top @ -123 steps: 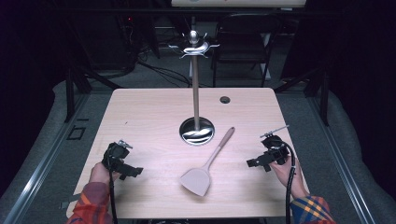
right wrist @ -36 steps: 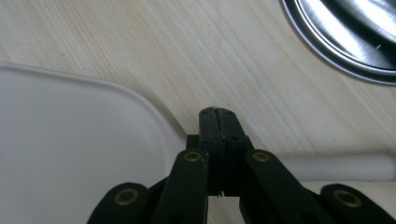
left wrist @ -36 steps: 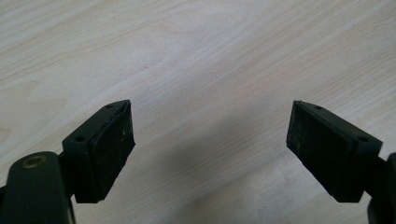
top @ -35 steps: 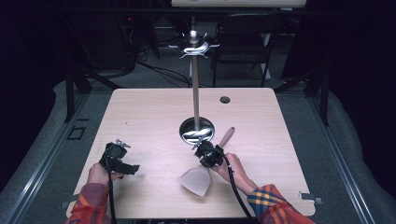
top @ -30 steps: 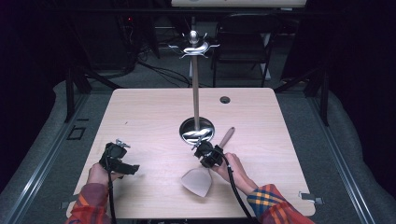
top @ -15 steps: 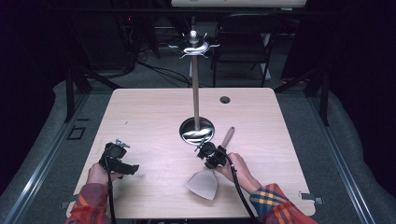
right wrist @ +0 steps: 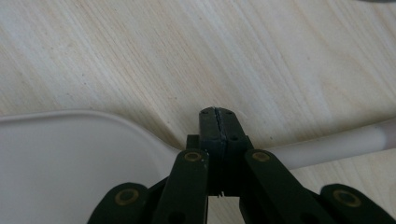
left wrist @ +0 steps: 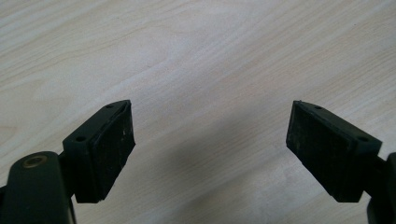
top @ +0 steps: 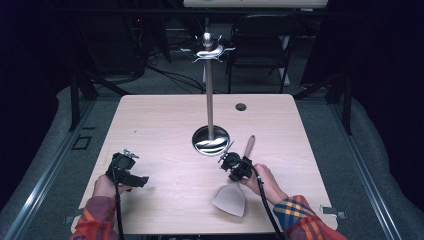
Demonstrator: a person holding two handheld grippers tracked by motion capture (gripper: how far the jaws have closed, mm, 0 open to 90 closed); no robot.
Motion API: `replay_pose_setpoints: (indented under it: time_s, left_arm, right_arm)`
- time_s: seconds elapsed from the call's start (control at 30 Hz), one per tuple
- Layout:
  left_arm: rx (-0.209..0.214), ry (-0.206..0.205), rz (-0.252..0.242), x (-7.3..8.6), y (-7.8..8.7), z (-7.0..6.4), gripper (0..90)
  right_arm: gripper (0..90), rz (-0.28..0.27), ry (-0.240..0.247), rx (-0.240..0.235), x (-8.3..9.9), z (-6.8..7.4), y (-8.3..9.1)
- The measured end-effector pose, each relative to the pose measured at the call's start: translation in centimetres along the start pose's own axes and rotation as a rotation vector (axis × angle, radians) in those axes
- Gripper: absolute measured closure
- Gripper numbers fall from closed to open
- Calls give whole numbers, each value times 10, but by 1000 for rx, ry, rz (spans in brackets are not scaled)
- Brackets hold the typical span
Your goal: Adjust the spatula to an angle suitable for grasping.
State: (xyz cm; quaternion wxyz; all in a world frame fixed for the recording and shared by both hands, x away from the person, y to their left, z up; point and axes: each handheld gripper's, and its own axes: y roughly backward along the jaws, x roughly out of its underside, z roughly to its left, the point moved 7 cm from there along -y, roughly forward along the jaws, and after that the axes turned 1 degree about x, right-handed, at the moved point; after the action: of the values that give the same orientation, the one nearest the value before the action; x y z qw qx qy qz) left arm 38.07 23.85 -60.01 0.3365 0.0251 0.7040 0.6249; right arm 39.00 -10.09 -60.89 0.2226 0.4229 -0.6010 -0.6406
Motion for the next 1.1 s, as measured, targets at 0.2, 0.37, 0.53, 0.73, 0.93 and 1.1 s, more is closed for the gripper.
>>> replay_pose_setpoints:
  time_s: [0.2, 0.37, 0.53, 0.73, 0.93, 1.1]
  left_arm:
    - [-1, -1, 1, 0, 0, 0, 152]
    - [-2, -1, 3, 0, 0, 0, 152]
    - [-3, -9, 8, 0, -1, -1, 152]
    - [-6, -9, 6, 0, 0, 0, 152]
    - [-6, -12, 7, -1, -1, -1, 152]
    - [-3, -12, 9, -1, -1, -1, 153]
  right_arm:
    - [900, -2, 20, -8, 5, -3, 1]
    - [899, 5, -2, -29, 16, -11, 5]
    - [770, -1, -40, -76, 17, -10, 4]
    - [500, -70, -231, -18, 13, -28, 14]
    - [371, -38, -383, 53, 26, -52, 14]
    - [370, 9, -373, 82, 23, -49, 4]
